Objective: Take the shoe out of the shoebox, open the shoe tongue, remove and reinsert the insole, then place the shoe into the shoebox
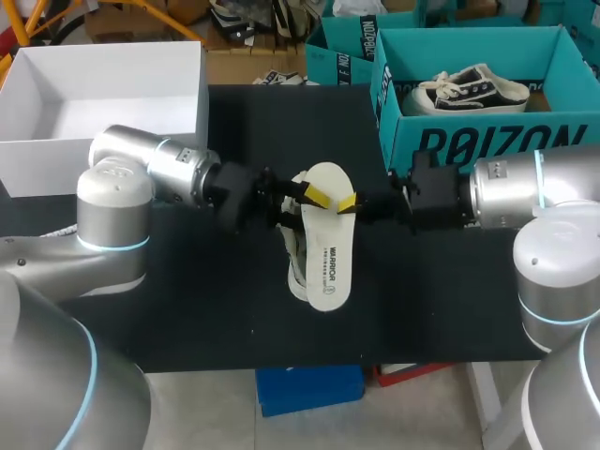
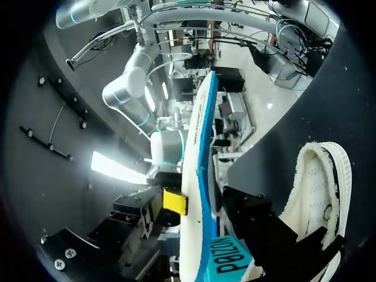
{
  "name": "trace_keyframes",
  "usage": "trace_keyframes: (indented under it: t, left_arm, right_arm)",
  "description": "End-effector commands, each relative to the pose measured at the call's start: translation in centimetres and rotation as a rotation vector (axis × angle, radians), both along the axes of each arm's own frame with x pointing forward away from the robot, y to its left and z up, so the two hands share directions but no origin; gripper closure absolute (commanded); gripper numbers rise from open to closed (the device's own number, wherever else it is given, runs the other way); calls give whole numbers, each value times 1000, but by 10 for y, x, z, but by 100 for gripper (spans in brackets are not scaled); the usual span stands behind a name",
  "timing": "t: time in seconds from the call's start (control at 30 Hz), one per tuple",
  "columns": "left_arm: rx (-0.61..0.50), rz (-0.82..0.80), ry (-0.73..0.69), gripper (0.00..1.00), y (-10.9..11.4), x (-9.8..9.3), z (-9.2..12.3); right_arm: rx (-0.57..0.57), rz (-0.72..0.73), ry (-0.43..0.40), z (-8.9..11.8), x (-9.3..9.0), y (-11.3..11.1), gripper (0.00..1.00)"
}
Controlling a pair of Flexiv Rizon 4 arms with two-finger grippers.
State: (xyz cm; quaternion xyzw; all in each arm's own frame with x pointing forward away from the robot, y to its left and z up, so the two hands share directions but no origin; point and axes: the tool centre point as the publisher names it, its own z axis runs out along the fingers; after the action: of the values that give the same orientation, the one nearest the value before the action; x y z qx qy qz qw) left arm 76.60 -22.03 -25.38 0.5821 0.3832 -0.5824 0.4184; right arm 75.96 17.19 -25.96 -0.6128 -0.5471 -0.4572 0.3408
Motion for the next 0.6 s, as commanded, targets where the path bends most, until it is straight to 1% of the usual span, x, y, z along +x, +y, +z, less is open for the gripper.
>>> trace_keyframes:
  t: [0.03,0.1,0.3,0.5,0.57,0.6]
  left_arm:
    - [11,183,13,0,19,-19,8]
    - [12,258,21,0,24,-22,10]
    - [0,413,57,0,34,-29,10]
    - [-11,504,74,0,37,-37,6]
    - [-14,531,77,15,38,-39,5]
    - [-13,536,78,38,38,-39,5]
  right_arm:
    - [-2,-2,-2,-1,2,2,100]
    - [-2,-3,-3,-1,2,1,100]
    - [-4,-2,-5,-1,3,2,100]
    - [-5,-4,-9,0,2,2,100]
    - [-6,-5,-9,0,2,2,100]
    - [-5,-6,-9,0,2,2,100]
